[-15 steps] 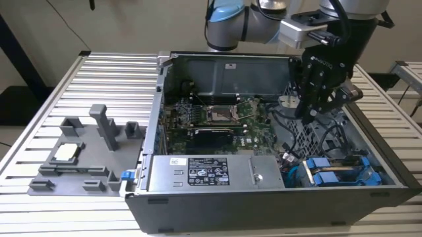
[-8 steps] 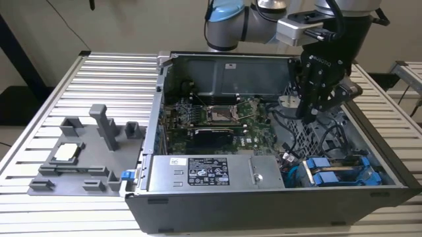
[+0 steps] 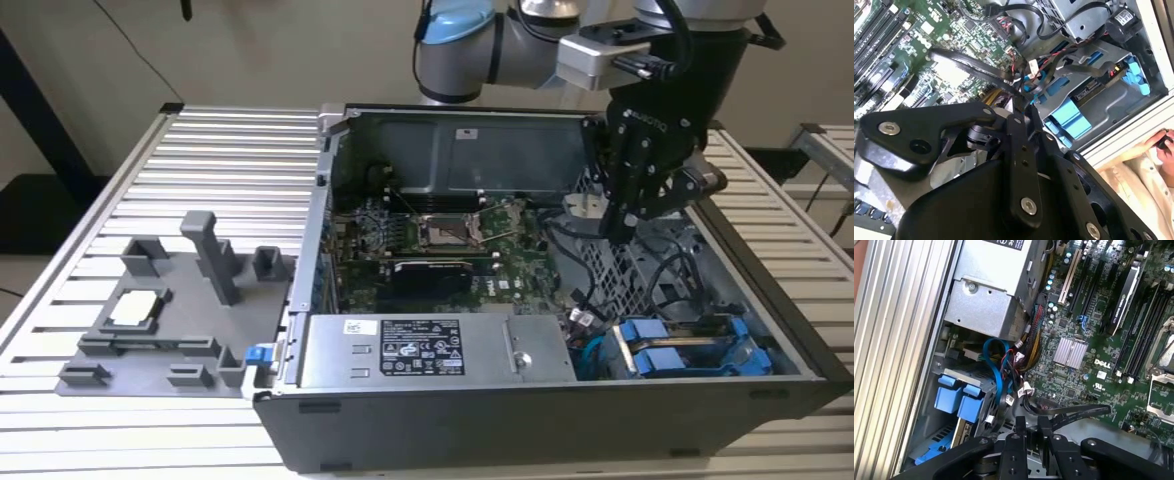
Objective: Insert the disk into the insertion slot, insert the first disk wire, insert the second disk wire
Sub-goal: 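Insert the first disk wire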
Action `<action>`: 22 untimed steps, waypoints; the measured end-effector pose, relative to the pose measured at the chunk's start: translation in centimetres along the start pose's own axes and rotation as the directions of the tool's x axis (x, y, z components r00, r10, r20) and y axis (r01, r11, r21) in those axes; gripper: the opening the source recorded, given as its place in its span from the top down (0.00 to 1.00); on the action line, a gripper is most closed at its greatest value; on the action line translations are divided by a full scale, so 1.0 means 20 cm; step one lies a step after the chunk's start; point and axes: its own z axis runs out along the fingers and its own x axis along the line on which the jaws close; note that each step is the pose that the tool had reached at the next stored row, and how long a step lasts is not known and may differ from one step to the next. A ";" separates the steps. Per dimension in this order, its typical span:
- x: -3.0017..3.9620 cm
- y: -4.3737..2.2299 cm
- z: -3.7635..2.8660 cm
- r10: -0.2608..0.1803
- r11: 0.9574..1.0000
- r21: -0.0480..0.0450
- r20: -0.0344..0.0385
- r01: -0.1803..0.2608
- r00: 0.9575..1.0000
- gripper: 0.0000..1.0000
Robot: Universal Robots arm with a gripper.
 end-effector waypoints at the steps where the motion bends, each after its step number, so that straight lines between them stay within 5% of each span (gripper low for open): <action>1: 0.000 0.000 0.000 0.000 1.000 0.000 0.000 0.000 1.000 0.82; 17: 0.003 0.002 0.000 0.000 1.000 0.000 0.000 0.000 1.000 0.84; 22: 0.033 0.011 0.005 0.000 1.000 -0.001 0.000 0.000 1.000 0.84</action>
